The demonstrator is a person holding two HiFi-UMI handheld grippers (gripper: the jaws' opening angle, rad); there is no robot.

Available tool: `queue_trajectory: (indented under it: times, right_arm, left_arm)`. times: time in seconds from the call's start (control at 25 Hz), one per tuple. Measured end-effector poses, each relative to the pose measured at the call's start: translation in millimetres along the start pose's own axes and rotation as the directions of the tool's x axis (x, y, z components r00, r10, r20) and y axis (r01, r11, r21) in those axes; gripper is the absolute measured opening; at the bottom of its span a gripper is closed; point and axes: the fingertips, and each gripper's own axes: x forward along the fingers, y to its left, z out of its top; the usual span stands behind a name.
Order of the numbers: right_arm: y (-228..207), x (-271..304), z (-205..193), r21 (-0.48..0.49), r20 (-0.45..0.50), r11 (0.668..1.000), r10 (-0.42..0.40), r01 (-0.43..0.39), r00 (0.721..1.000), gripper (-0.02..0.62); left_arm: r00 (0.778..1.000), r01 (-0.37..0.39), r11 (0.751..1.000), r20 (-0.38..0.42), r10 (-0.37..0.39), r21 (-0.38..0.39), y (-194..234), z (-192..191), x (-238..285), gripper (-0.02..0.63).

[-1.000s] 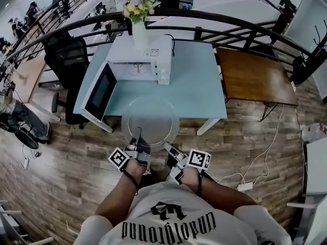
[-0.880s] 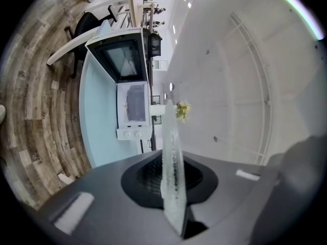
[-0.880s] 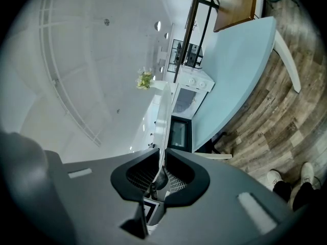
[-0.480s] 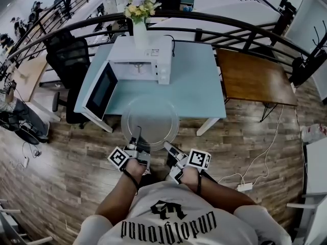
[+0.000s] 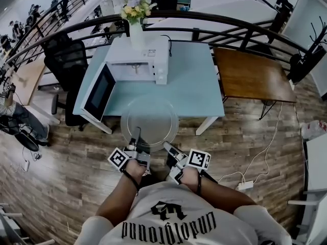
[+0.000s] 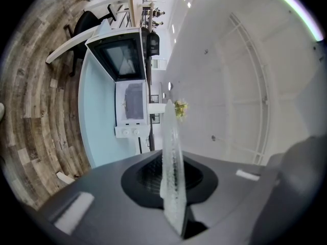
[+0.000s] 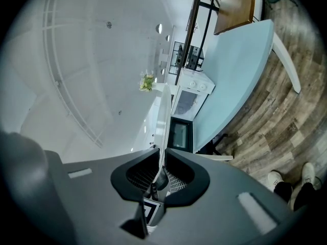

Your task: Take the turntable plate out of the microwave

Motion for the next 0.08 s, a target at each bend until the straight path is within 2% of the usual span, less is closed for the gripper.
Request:
queue_trajectory:
  times: [0.08]
  right_arm:
    - [-0.9,-0.8,1.1,0.005,0.000,1.000,-0.004,0.004,1.000,0.034]
  left_arm:
    - [1.000,-0.001,1.000,0.001,0.001,-0.003,0.6,-1.1,0.9,0.073]
